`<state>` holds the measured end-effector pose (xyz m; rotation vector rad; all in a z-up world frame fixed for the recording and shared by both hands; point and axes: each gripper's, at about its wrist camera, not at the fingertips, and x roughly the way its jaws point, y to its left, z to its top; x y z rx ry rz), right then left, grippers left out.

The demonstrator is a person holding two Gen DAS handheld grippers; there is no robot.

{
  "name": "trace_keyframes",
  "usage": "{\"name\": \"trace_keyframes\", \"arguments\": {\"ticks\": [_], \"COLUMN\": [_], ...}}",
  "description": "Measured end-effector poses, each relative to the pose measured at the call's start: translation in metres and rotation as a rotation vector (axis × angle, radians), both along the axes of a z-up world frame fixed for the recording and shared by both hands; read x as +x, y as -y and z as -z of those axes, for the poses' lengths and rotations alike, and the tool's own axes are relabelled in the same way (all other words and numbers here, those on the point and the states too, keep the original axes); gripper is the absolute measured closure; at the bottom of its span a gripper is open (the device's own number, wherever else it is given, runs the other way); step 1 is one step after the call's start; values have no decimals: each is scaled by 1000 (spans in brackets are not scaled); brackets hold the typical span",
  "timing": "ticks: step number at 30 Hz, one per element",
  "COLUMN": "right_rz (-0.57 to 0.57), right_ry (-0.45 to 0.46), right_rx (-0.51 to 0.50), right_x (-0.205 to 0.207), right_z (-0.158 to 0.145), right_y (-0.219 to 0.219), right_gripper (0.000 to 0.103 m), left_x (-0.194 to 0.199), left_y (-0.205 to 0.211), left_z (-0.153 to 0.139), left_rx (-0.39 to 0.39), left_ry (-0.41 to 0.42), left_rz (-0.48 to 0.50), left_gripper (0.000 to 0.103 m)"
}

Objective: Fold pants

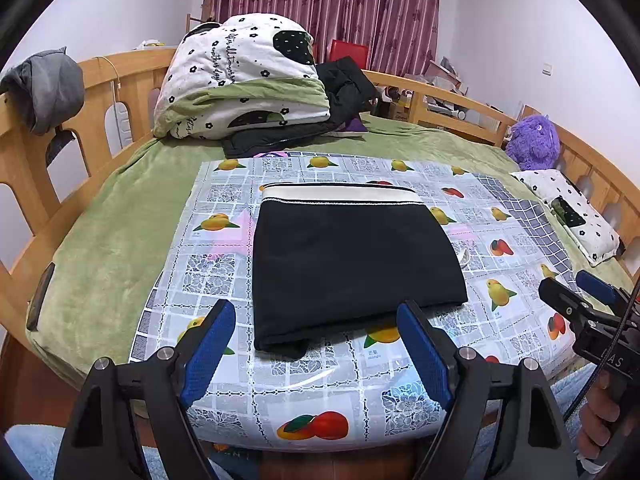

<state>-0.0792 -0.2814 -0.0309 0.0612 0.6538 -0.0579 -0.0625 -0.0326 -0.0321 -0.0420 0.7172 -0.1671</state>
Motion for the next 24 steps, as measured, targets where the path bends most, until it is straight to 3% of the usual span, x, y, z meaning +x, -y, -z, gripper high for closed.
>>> {"name": "trace_keyframes", "arguments": {"ticks": [24], "right_rz": [2], "right_ry": [0], "right_rx": [-4], "right_x": [-2], "right_z": [1], "right_y": [3], "right_gripper": [9], "left_x": [0], "left_y": [-1], "left_z": [-1], "left_rx": [-1], "left_ry": [2], "left_rz": [0], "left_gripper": [21]}}
